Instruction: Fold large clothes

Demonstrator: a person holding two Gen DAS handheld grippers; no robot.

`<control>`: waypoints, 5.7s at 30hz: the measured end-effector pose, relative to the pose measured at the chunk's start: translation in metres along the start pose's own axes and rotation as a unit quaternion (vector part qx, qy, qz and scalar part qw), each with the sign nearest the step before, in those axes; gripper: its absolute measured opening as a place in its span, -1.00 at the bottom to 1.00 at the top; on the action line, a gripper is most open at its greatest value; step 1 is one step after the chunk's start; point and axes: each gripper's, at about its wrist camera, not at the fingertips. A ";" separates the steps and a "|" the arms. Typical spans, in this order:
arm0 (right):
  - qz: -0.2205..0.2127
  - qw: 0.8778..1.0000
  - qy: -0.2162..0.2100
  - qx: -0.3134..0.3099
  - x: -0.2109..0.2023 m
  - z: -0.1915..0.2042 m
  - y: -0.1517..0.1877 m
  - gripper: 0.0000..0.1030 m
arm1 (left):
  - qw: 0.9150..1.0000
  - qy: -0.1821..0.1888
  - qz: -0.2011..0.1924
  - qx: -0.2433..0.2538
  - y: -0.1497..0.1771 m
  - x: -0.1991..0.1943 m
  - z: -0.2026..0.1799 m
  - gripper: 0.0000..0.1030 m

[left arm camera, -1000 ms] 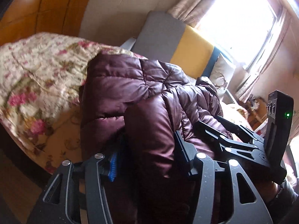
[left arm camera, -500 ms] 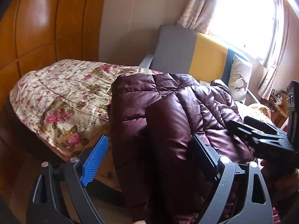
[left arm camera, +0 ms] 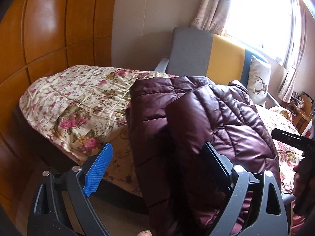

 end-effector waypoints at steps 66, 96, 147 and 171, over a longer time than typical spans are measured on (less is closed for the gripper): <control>-0.058 0.977 -0.059 0.198 -0.007 -0.192 0.054 0.73 | 0.908 0.389 0.148 -0.044 -0.032 0.154 -0.174 0.09; -0.039 0.996 0.071 -0.042 0.012 -0.088 -0.023 0.88 | 0.964 0.265 -0.009 0.004 -0.132 0.071 -0.234 0.51; -0.109 0.970 0.201 0.076 -0.074 -0.025 0.061 0.96 | 0.997 0.068 -0.025 0.037 -0.058 0.071 -0.214 0.92; -0.103 0.937 0.321 0.090 -0.117 0.007 0.120 0.96 | 0.998 0.045 -0.017 0.050 0.006 0.022 -0.200 0.92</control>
Point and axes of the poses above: each gripper's, at about its wrist camera, not at the fingertips, and x roughly the way its jaws point, z to its left, y to its underside, and after that the axes turned 8 degrees about -x, right-handed
